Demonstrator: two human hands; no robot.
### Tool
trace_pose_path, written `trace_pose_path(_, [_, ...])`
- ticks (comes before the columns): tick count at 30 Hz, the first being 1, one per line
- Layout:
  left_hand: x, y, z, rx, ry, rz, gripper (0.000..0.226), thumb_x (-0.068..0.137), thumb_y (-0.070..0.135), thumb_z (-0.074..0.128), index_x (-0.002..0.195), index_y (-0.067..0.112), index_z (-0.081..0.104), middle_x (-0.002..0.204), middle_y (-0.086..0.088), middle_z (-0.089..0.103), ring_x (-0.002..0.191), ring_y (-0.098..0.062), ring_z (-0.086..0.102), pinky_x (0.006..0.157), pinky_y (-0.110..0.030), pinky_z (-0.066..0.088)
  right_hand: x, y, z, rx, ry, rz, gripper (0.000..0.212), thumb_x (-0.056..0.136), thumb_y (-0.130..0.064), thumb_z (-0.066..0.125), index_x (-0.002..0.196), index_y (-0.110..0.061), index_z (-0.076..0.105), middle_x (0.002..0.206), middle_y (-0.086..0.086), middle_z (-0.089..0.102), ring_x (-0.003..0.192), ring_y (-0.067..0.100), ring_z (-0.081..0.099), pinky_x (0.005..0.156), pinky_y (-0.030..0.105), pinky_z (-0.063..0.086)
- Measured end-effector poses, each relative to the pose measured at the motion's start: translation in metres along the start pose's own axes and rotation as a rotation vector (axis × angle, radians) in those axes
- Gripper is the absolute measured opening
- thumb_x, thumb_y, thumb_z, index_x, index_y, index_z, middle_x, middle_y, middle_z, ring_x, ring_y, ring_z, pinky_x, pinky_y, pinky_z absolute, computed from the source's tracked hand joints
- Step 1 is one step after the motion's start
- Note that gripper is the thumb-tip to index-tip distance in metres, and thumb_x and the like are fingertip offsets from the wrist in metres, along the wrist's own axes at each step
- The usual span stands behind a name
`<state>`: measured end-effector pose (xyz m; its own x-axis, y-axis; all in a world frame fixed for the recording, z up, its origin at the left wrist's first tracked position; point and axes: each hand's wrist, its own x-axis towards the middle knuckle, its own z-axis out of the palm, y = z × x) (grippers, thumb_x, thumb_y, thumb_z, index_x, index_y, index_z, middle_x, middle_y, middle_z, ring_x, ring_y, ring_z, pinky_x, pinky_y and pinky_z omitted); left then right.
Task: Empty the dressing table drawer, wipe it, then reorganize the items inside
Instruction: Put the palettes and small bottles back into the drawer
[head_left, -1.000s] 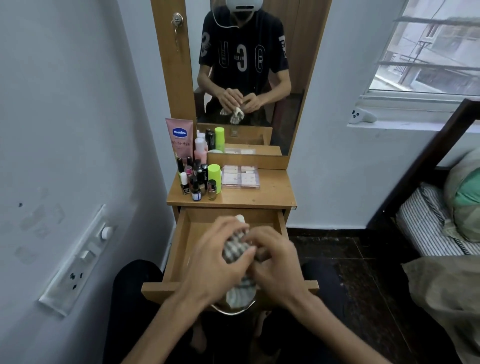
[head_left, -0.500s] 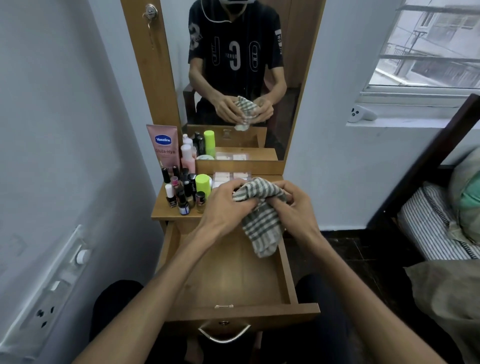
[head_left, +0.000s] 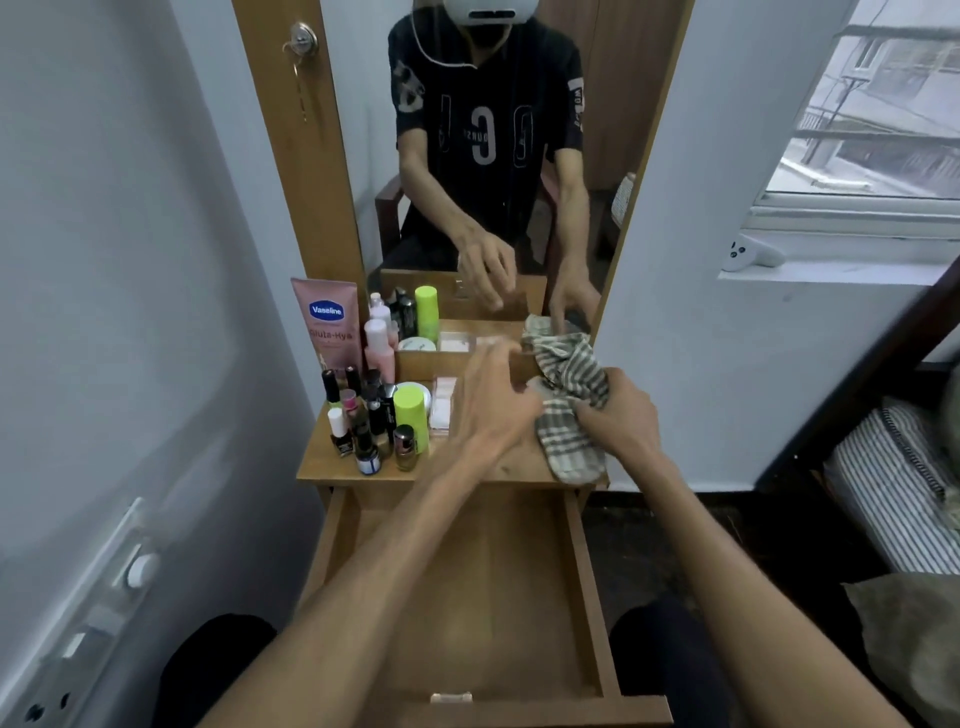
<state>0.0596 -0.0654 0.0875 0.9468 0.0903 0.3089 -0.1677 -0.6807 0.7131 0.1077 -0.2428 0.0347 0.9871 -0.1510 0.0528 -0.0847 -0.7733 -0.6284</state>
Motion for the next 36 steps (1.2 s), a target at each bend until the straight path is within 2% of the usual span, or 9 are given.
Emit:
trace_pose_path(3, [-0.014, -0.016, 0.01, 0.031, -0.078, 0.043, 0.029, 0.084, 0.012, 0.067, 0.112, 0.017, 0.07, 0.116, -0.002, 0.065, 0.101, -0.016, 0.059, 0.086, -0.029, 0.051, -0.006, 0.003, 0.021, 0.017, 0.024, -0.104, 0.058, 0.095, -0.036, 0.066, 0.146, -0.017, 0.045, 0.129, 0.011, 0.068, 0.115, 0.035, 0.066, 0.092, 0.038, 0.049])
trace_pose_path(8, [-0.045, -0.029, 0.02, 0.039, -0.08, 0.142, 0.02, 0.086, 0.01, 0.065, 0.103, 0.019, 0.072, 0.104, 0.006, 0.063, 0.09, -0.008, 0.058, 0.078, -0.014, 0.045, -0.01, 0.004, 0.052, -0.139, -0.048, -0.091, 0.072, 0.106, -0.044, 0.045, 0.161, -0.005, 0.017, 0.162, 0.022, 0.036, 0.143, 0.039, 0.043, 0.117, 0.055, 0.037])
trace_pose_path(14, [-0.073, -0.038, 0.002, 0.022, 0.002, 0.196, 0.016, 0.089, 0.012, 0.066, 0.101, 0.021, 0.071, 0.104, 0.012, 0.064, 0.091, 0.0, 0.056, 0.083, -0.006, 0.041, -0.006, -0.008, 0.05, -0.112, 0.238, -0.338, 0.073, 0.101, -0.042, 0.05, 0.162, -0.013, 0.023, 0.171, 0.017, 0.024, 0.153, 0.033, 0.032, 0.121, 0.051, 0.031])
trace_pose_path(17, [-0.082, -0.044, -0.014, -0.003, 0.087, 0.158, 0.014, 0.088, 0.01, 0.069, 0.097, 0.02, 0.073, 0.101, 0.012, 0.065, 0.088, 0.0, 0.057, 0.081, -0.007, 0.042, -0.005, -0.005, 0.066, -0.259, 0.03, -0.389, 0.062, 0.109, -0.044, 0.032, 0.165, -0.023, 0.019, 0.176, 0.009, 0.0, 0.162, 0.027, 0.008, 0.131, 0.05, 0.014])
trace_pose_path(20, [-0.095, -0.055, -0.033, -0.075, 0.159, 0.086, 0.017, 0.086, 0.004, 0.071, 0.095, 0.018, 0.075, 0.1, 0.013, 0.068, 0.086, -0.004, 0.062, 0.075, -0.018, 0.053, -0.006, 0.0, 0.071, -0.359, -0.041, -0.367, 0.059, 0.111, -0.045, 0.023, 0.167, -0.025, 0.017, 0.176, 0.005, 0.001, 0.163, 0.023, -0.004, 0.131, 0.044, -0.005])
trace_pose_path(23, [-0.107, -0.072, -0.053, -0.085, 0.212, 0.043, 0.019, 0.087, -0.001, 0.07, 0.096, 0.015, 0.076, 0.098, 0.011, 0.069, 0.088, -0.005, 0.065, 0.076, -0.024, 0.057, -0.012, -0.008, 0.062, -0.283, -0.01, -0.372, 0.058, 0.11, -0.041, 0.033, 0.165, -0.025, 0.024, 0.175, 0.007, 0.012, 0.162, 0.025, 0.007, 0.132, 0.044, 0.005])
trace_pose_path(28, [-0.112, -0.09, -0.079, -0.042, 0.356, -0.01, 0.022, 0.084, -0.002, 0.075, 0.095, 0.016, 0.076, 0.093, 0.013, 0.07, 0.085, -0.001, 0.064, 0.074, -0.028, 0.059, -0.038, -0.04, 0.05, 0.0, 0.276, -0.459, 0.043, 0.098, -0.03, 0.059, 0.139, -0.017, 0.063, 0.145, 0.008, 0.063, 0.135, 0.028, 0.057, 0.113, 0.043, 0.045])
trace_pose_path(33, [-0.122, -0.089, -0.079, -0.038, 0.399, 0.028, 0.025, 0.081, -0.006, 0.075, 0.093, 0.016, 0.075, 0.091, 0.011, 0.068, 0.08, -0.006, 0.064, 0.07, -0.03, 0.056, -0.044, -0.071, 0.065, -0.357, -0.139, -0.573, 0.069, 0.096, -0.032, 0.055, 0.161, -0.019, 0.035, 0.172, 0.009, 0.023, 0.16, 0.025, 0.016, 0.131, 0.044, 0.008])
trace_pose_path(36, [-0.134, -0.087, -0.073, -0.039, 0.354, 0.069, 0.026, 0.081, -0.006, 0.075, 0.092, 0.017, 0.074, 0.091, 0.013, 0.066, 0.08, -0.007, 0.063, 0.069, -0.021, 0.053, -0.054, -0.068, 0.073, -0.466, -0.242, -0.532, 0.069, 0.1, -0.033, 0.046, 0.163, -0.014, 0.025, 0.173, 0.012, 0.018, 0.161, 0.026, 0.011, 0.13, 0.042, 0.002])
